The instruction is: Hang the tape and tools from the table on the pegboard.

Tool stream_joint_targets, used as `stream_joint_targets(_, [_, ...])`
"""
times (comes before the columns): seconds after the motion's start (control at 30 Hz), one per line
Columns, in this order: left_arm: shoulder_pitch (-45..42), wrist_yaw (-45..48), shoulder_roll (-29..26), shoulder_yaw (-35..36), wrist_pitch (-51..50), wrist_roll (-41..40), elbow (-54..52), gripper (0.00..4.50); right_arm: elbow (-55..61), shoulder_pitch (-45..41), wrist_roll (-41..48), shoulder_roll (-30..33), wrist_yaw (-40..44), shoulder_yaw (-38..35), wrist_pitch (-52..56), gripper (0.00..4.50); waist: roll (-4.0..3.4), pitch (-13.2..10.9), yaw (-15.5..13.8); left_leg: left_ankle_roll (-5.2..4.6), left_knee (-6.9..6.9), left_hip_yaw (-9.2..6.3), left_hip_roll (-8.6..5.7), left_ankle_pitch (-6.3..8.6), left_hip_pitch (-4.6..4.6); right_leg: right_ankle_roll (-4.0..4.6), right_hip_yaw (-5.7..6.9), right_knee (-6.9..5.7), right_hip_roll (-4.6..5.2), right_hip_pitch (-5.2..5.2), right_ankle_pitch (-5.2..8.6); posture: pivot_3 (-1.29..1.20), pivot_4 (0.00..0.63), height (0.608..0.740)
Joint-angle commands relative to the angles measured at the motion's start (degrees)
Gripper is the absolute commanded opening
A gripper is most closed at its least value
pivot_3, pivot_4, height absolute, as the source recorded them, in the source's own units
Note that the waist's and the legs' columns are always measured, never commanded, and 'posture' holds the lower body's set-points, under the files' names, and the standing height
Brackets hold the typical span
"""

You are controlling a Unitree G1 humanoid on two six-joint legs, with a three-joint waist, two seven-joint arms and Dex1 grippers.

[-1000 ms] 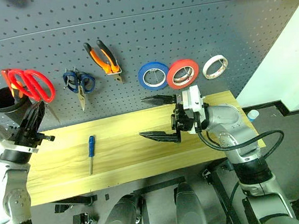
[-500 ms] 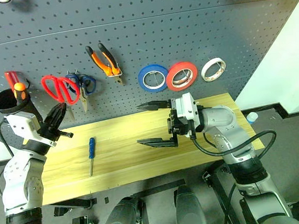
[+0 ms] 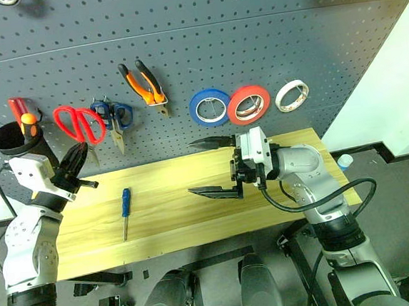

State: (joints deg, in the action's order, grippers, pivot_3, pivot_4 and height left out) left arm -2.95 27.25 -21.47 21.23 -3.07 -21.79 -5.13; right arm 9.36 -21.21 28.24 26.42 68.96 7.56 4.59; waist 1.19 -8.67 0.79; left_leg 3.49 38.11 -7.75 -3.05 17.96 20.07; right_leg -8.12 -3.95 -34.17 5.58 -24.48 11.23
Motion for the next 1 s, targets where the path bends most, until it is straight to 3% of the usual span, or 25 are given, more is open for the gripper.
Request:
stream_joint_targets(0.03, [-0.3, -1.2, -1.2, 0.7, 0.1, 0.7, -0.8, 0.02, 0.1, -0.5, -0.2, 0.1, -0.1, -0.9, -1.4, 4.50, 0.00, 0.1, 0.0, 0.00, 0.00, 0.00, 0.00, 0.00, 0.00, 0.00, 0.00, 0.00, 0.00, 0.00, 0.00, 0.00, 0.073, 0.738])
stream_joint_targets(0.2, [-0.8, -1.7, -1.5, 0.5, -2.6, -0.4, 1.1, 0.02, -0.4, -0.6, -0.6, -0.1, -0.2, -1.1, -1.8, 4.50, -0.01, 0.3, 0.0, 0.00, 0.00, 0.00, 0.00, 0.00, -0.03, 0.00, 0.00, -0.01, 0.00, 0.02, 0.00, 0.00, 0.070, 0.738])
stream_joint_targets(0.23, [-0.9, -1.8, -1.7, 0.6, -3.0, -0.3, 1.6, 0.66, -0.5, -0.6, -0.7, -0.1, -0.3, -1.1, -1.9, 4.50, -0.01, 0.4, 0.0, 0.00, 0.00, 0.00, 0.00, 0.00, -0.03, 0.00, 0.00, -0.01, 0.00, 0.03, 0.00, 0.00, 0.070, 0.738])
stream_joint_targets(0.5, [-0.1, 0.7, -3.2, -0.2, -1.1, 0.8, 3.6, 3.31, -0.7, -0.6, -0.9, 0.0, -0.6, -1.2, -2.3, 4.50, -0.03, 0.7, 0.0, 0.00, 0.00, 0.00, 0.00, 0.00, -0.08, 0.00, 0.00, -0.02, 0.00, 0.06, 0.00, -0.01, 0.068, 0.738])
stream_joint_targets(0.6, [4.1, 4.0, -4.2, 0.9, -3.1, -1.3, 2.9, 3.31, -1.1, -0.7, -1.3, 0.3, -1.1, -1.6, -2.7, 4.50, -0.03, 0.8, 0.4, 0.00, 0.00, 0.02, 0.00, 0.00, -0.09, 0.00, -0.01, -0.02, 0.00, 0.08, 0.00, -0.01, 0.071, 0.738])
stream_joint_targets(0.77, [11.8, -0.6, -8.1, -0.7, -19.3, 1.6, 2.1, 3.31, -2.7, -1.5, -1.9, 1.0, -0.8, -2.3, -3.7, 4.50, -0.06, 0.7, 0.4, -0.03, -0.08, 0.08, 0.02, 0.01, -0.19, 0.00, -0.07, -0.06, -0.01, 0.09, 0.01, 0.00, 0.083, 0.738])
stream_joint_targets(0.9, [10.4, -9.6, -5.9, -2.0, -36.0, 1.4, -0.9, 4.46, -4.3, -2.2, -2.1, 1.1, -0.3, -2.4, -4.1, 4.50, -0.14, 0.7, -0.2, -0.08, -0.08, 0.04, 0.01, 0.05, -0.67, -0.04, -0.05, -0.02, -0.02, 0.70, 0.06, 0.03, 0.091, 0.738])
stream_joint_targets(1.0, [4.6, -15.8, -2.1, -4.0, -46.8, 1.4, -0.6, 4.46, -4.6, -2.3, -2.1, 0.8, -0.2, -2.1, -4.1, 4.50, -0.12, 0.7, -0.5, -0.09, -0.04, -0.09, -0.02, 0.05, -0.91, -0.22, 0.02, 0.06, -0.01, 1.07, 0.19, 0.03, 0.092, 0.738])
